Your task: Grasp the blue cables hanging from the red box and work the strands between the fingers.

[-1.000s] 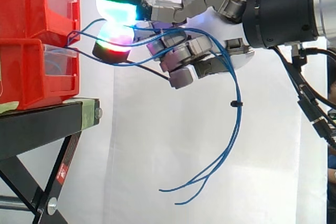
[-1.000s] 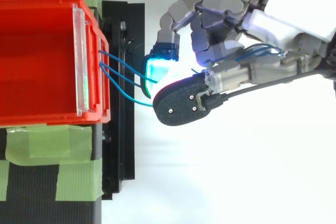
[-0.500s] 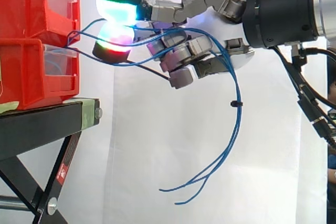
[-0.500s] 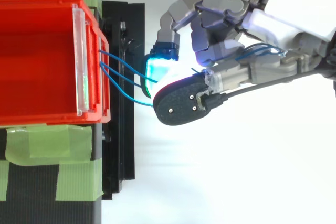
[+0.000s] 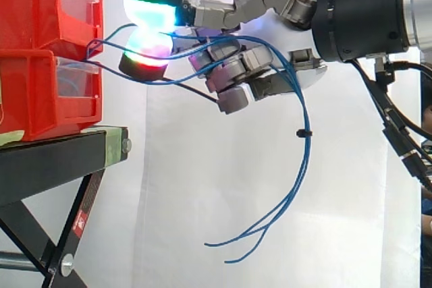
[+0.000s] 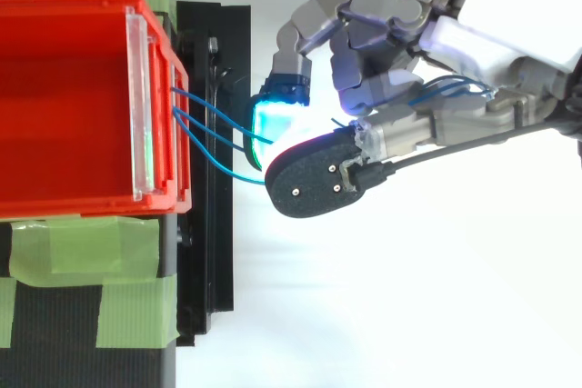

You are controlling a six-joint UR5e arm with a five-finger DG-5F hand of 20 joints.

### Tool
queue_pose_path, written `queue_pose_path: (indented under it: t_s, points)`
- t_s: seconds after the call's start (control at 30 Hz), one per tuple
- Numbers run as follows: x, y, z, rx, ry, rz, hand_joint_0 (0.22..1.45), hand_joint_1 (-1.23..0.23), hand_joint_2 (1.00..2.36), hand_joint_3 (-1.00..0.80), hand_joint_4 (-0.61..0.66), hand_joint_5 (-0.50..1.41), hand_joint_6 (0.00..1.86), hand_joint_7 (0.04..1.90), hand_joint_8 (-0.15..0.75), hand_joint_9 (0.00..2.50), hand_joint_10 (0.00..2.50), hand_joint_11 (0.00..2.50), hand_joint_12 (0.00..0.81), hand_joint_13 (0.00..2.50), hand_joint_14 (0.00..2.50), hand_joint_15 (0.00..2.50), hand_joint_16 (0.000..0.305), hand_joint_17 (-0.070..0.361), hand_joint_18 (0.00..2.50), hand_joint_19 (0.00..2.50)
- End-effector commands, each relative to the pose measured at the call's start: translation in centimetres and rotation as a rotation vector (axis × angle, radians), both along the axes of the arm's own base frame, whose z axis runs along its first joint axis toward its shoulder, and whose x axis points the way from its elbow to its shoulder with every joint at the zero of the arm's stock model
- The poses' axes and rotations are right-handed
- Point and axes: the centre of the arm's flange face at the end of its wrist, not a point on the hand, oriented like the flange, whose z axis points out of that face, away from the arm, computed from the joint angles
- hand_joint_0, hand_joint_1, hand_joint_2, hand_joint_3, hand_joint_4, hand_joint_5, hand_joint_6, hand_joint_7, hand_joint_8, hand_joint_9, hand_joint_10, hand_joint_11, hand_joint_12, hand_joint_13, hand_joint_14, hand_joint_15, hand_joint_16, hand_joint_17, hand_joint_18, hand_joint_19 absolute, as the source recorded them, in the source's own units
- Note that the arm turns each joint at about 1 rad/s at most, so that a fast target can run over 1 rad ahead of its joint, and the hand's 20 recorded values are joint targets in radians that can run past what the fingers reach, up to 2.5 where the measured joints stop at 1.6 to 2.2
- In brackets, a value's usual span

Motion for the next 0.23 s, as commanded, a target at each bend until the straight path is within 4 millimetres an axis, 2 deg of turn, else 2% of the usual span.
queue_pose_path:
  t_s: [0.0,0.2]
  points:
    - [0.01,0.01,-0.04,0.001,0.0,0.0,0.92,-0.73,1.02,-0.4,0.0,0.15,1.14,0.91,0.358,0.66,2.5,2.23,0.462,1.14,2.5,1.31,0.053,0.119,1.44,1.2]
    - [0.0,-0.09,-0.04,-0.001,0.001,-0.001,0.92,-0.73,1.02,-0.4,0.01,0.15,1.14,0.91,0.352,0.65,2.5,2.23,0.462,1.14,2.5,1.31,0.053,0.119,1.44,1.2]
